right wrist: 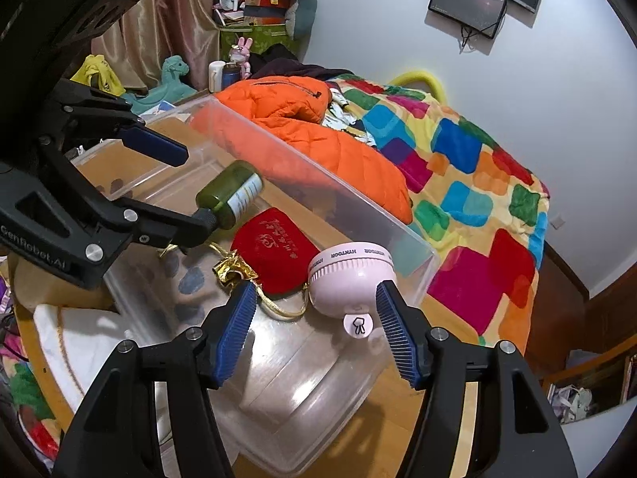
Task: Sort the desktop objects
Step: 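Release the pink fan into the clear box with the right gripper, then grasp the cream candle jar with the left gripper while the right grasps the white round container, then carry the candle jar and white container toward the clear box with both grippers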
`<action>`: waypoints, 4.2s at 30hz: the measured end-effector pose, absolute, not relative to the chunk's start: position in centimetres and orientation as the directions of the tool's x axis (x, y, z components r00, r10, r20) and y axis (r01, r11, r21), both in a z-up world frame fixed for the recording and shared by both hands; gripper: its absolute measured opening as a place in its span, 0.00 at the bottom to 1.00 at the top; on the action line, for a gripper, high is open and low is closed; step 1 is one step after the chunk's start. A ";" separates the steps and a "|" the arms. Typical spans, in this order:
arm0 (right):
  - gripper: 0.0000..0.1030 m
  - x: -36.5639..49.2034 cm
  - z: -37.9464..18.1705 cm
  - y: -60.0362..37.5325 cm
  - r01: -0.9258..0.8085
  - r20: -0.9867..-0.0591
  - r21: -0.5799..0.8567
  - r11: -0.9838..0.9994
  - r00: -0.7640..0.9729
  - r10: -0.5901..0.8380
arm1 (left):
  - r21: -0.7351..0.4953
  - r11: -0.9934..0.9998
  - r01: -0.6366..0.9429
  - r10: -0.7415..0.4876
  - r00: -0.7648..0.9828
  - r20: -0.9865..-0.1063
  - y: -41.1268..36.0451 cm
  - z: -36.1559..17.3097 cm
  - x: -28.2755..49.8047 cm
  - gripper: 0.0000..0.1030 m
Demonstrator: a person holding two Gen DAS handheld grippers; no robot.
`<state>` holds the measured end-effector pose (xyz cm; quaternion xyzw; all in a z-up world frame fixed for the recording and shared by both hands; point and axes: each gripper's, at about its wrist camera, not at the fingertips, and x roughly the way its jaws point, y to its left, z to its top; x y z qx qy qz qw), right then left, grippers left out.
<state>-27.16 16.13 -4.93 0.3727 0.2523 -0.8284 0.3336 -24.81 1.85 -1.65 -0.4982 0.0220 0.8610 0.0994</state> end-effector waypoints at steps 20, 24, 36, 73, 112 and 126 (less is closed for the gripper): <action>0.83 -23.2 -0.7 19.0 0.650 -0.719 -0.150 -0.745 -0.589 -0.369 | -0.017 -0.984 -0.177 0.119 -0.583 -0.803 0.8 1.9 -19.5 0.89; 0.83 -21.8 -0.3 19.0 0.649 -0.711 -0.152 -0.746 -0.596 -0.373 | -0.015 -0.984 -0.175 0.119 -0.600 -0.791 0.6 2.5 -18.1 0.90; 0.87 -18.2 0.6 19.6 0.630 -0.676 -0.162 -0.760 -0.632 -0.379 | -0.034 -0.992 -0.122 0.105 -0.643 -0.759 -1.7 3.7 -14.2 0.93; 0.47 -16.4 -8.3 20.9 0.571 -0.712 0.004 -0.821 -0.575 -0.404 | -0.113 -0.984 -0.141 0.176 -0.609 -0.773 -0.3 -5.1 -10.9 0.84; 0.26 -14.9 -6.2 23.2 0.565 -0.683 0.031 -0.825 -0.591 -0.430 | -0.093 -0.991 -0.101 0.137 -0.659 -0.740 0.5 -4.8 -10.1 0.56; 0.26 -14.3 -2.7 22.8 0.574 -0.631 0.041 -0.818 -0.620 -0.467 | -0.106 -0.989 -0.107 0.151 -0.686 -0.712 -0.3 -2.1 -9.8 0.56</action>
